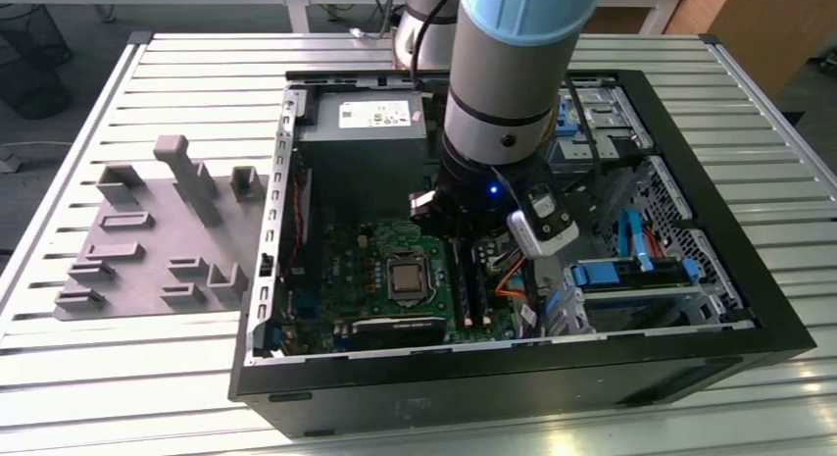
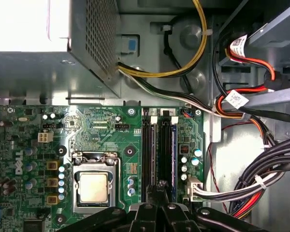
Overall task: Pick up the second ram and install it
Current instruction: 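Press down the second ram until it locks into place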
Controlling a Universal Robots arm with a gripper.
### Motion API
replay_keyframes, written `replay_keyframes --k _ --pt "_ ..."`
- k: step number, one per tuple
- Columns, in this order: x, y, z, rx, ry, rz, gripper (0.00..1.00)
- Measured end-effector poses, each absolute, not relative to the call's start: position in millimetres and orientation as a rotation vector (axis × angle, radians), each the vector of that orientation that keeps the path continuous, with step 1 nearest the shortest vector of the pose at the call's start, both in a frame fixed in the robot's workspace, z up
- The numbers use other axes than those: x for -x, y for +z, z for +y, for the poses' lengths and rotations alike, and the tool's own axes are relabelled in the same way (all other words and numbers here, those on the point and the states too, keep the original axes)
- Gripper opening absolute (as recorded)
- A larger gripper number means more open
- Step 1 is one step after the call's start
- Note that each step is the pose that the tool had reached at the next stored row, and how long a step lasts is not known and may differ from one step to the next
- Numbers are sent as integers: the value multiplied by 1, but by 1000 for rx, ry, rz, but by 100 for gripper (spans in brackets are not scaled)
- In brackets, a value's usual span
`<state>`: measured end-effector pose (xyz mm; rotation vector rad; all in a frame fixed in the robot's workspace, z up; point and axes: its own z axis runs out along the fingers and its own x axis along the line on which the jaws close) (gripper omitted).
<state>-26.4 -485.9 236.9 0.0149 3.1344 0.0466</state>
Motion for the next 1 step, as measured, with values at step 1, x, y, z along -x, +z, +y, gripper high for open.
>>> replay_keyframes --k 1 --pt "26 237 -486 -15 47 3134 11"
